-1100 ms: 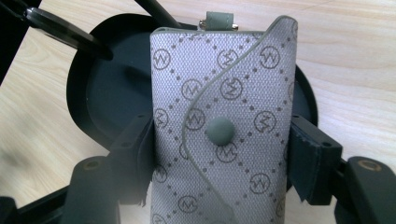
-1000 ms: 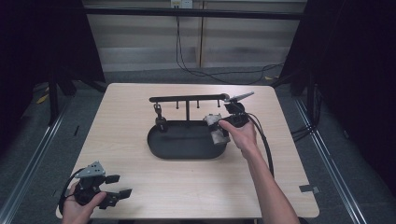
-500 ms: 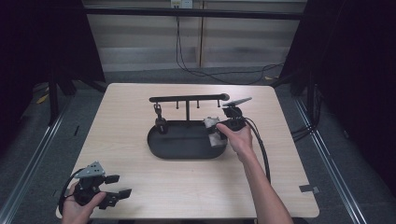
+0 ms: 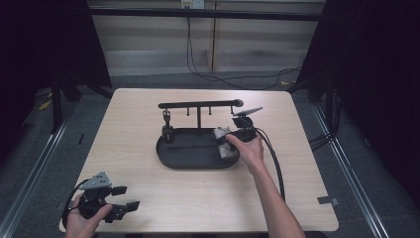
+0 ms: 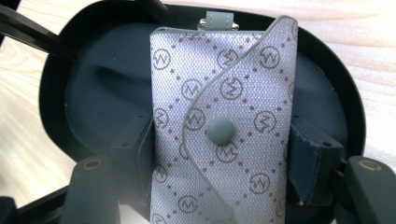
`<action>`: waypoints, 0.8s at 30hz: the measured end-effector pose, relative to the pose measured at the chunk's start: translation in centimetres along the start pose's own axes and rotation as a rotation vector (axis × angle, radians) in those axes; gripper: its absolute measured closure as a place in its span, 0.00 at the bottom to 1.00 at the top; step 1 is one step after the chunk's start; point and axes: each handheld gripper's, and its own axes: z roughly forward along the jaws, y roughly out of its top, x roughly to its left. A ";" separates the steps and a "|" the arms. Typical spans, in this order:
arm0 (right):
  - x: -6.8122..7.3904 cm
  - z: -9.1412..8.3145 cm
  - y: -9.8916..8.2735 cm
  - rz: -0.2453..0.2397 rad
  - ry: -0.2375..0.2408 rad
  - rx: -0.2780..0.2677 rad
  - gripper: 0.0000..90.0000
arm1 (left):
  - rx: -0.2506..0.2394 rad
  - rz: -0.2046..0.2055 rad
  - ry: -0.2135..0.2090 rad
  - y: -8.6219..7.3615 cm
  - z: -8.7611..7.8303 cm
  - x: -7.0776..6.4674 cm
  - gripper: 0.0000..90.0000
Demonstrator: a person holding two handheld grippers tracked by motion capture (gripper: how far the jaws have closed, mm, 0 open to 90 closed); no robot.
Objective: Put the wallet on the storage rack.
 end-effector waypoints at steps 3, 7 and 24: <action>-0.1 0.5 -0.1 0.000 -0.005 0.011 0.37 | -0.001 0.000 -0.003 0.0 0.0 0.0 0.24; 0.0 0.9 -0.1 0.004 -0.010 0.013 0.37 | -0.001 0.000 -0.002 0.0 -0.1 0.1 0.24; 0.1 2.8 -0.8 -0.040 -0.081 0.054 0.35 | -0.003 -0.007 0.008 0.0 -0.1 0.1 0.24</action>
